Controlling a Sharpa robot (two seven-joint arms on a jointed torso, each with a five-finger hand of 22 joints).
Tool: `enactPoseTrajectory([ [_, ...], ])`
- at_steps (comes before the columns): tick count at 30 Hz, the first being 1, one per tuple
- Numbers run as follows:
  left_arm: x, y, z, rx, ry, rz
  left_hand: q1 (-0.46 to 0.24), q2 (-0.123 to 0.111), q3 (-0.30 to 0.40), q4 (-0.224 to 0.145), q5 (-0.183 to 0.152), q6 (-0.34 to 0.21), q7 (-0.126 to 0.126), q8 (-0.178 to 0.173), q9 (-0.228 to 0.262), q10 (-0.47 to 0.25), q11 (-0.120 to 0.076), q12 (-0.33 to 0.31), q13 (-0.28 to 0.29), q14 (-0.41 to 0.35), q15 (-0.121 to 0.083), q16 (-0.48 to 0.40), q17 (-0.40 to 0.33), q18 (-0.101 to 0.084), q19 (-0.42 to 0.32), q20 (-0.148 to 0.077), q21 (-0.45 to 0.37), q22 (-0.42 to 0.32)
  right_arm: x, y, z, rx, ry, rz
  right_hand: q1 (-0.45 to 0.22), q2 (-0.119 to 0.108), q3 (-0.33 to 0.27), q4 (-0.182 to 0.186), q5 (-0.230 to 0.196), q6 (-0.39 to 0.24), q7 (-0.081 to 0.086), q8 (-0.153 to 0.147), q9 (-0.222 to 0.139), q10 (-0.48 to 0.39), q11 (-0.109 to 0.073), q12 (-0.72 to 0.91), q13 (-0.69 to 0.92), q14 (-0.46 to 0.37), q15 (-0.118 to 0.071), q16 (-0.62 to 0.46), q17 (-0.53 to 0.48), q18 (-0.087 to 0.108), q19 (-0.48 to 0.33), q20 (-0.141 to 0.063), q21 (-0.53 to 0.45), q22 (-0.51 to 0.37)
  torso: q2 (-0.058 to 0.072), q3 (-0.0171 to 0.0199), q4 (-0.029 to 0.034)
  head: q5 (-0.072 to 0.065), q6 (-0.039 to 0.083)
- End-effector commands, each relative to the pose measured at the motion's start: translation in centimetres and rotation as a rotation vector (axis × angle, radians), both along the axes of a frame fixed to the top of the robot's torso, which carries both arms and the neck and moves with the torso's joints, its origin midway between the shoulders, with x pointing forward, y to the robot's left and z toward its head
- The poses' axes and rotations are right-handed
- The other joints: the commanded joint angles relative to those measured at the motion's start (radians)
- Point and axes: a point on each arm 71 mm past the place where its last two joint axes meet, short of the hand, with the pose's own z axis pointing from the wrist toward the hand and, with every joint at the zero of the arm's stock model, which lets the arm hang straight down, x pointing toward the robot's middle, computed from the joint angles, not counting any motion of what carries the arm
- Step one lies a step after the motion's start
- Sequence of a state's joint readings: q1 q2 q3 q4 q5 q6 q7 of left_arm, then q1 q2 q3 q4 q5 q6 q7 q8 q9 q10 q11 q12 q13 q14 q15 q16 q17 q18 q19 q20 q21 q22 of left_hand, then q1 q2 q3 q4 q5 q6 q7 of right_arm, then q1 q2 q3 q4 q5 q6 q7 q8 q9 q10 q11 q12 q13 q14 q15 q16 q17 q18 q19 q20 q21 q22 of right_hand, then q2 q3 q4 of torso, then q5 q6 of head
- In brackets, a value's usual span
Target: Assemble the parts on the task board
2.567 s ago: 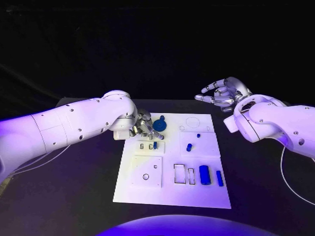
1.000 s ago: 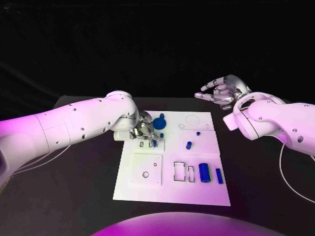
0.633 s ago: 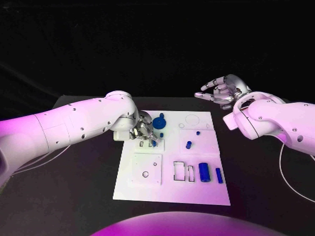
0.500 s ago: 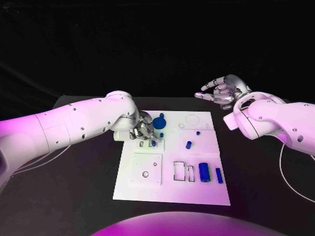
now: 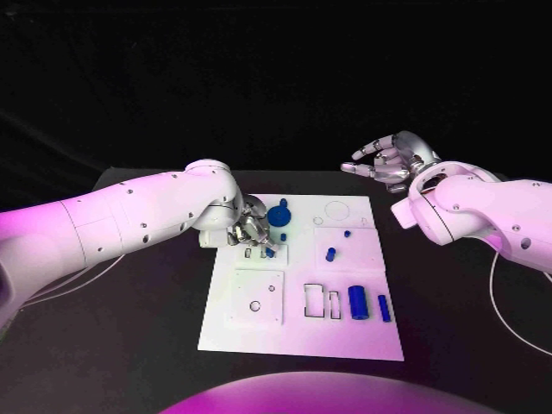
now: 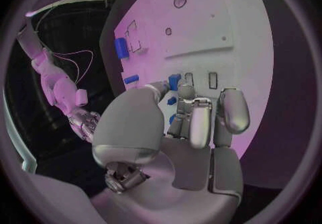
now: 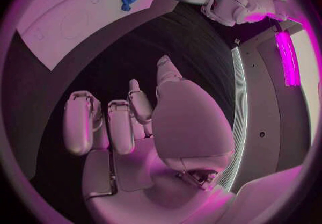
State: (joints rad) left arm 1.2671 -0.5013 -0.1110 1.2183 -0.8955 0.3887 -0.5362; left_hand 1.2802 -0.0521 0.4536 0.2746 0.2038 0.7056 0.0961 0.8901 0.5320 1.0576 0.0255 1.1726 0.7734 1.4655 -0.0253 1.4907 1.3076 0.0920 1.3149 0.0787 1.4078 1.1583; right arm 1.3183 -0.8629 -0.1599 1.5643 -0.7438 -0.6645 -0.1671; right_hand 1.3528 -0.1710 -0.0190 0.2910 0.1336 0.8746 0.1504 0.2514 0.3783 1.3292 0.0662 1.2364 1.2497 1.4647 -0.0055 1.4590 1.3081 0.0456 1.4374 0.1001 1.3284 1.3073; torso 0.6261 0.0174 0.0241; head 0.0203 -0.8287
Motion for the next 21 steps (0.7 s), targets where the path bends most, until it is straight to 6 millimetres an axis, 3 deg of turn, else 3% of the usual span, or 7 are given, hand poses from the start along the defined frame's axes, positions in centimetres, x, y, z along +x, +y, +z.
enactPoseTrajectory([
  [1,-0.2,0.0,0.0,-0.027,0.015,0.016,0.033,-0.005,0.102,-0.028,0.007,-0.007,0.000,0.012,0.013,0.007,-0.002,-0.006,-0.001,0.030,-0.008,0.002,0.079,-0.008,0.000,-0.003,0.008,0.008,0.0,0.2,-0.1,-0.005,0.006,0.014,0.000,0.013,-0.007,0.001,0.001,-0.008,-0.001,0.007,-0.001,-0.004,0.000,-0.006,-0.001,0.043,-0.001,-0.004,0.006,0.015,-0.006,0.001,-0.006,0.132,0.000,0.0007,-0.0002,0.002,0.000],
  [3,-0.3,0.2,0.0,-0.040,0.017,0.028,0.028,-0.033,0.196,-0.061,0.003,-0.007,0.003,0.024,0.025,0.021,-0.005,-0.003,0.003,0.050,-0.010,0.024,0.123,-0.009,0.005,-0.004,0.012,0.017,0.0,0.2,-0.1,-0.005,0.006,0.014,0.000,0.013,-0.007,0.001,0.001,-0.008,-0.001,0.007,-0.001,-0.004,0.000,-0.006,-0.001,0.043,-0.001,-0.004,0.006,0.015,-0.006,0.001,-0.006,0.132,0.000,0.0011,-0.0003,0.003,0.000],
  [6,-0.5,0.6,0.0,-0.062,0.016,0.049,0.000,-0.054,0.280,-0.094,0.002,-0.006,0.001,0.035,0.038,0.034,-0.002,0.001,0.008,0.052,-0.010,0.027,0.127,-0.012,0.012,-0.003,0.018,0.028,0.0,0.2,-0.1,-0.005,0.006,0.014,0.000,0.013,-0.007,0.001,0.001,-0.008,-0.001,0.007,-0.001,-0.004,0.000,-0.006,-0.001,0.043,-0.001,-0.004,0.006,0.015,-0.006,0.001,-0.006,0.132,0.000,0.0012,-0.0003,0.002,-0.001],
  [16,-1.4,2.3,0.8,-0.121,-0.019,0.111,-0.037,-0.072,0.352,-0.137,0.004,0.003,-0.004,0.047,0.051,0.061,-0.006,0.013,0.025,0.060,-0.013,0.035,0.144,-0.014,0.021,-0.005,0.024,0.040,0.0,0.0,-0.1,-0.004,0.005,0.010,-0.002,0.018,-0.008,0.002,0.000,-0.008,-0.001,0.009,-0.001,-0.003,0.000,-0.005,-0.002,0.044,-0.001,-0.005,0.006,0.016,-0.006,0.000,-0.009,0.131,-0.001,0.0021,0.0014,0.000,0.000],
  [21,-2.0,2.9,0.8,-0.144,-0.060,0.147,-0.054,-0.084,0.387,-0.158,0.005,0.010,-0.007,0.052,0.056,0.077,-0.010,0.020,0.036,0.065,-0.017,0.039,0.154,-0.017,0.032,-0.008,0.030,0.055,0.0,-0.1,-0.1,-0.004,0.005,0.008,-0.002,0.018,-0.008,0.002,0.000,-0.008,-0.001,0.009,-0.001,-0.003,0.000,-0.005,-0.002,0.044,-0.001,-0.005,0.006,0.016,-0.006,0.000,-0.009,0.131,-0.001,0.0001,0.0019,0.000,-0.003],
])
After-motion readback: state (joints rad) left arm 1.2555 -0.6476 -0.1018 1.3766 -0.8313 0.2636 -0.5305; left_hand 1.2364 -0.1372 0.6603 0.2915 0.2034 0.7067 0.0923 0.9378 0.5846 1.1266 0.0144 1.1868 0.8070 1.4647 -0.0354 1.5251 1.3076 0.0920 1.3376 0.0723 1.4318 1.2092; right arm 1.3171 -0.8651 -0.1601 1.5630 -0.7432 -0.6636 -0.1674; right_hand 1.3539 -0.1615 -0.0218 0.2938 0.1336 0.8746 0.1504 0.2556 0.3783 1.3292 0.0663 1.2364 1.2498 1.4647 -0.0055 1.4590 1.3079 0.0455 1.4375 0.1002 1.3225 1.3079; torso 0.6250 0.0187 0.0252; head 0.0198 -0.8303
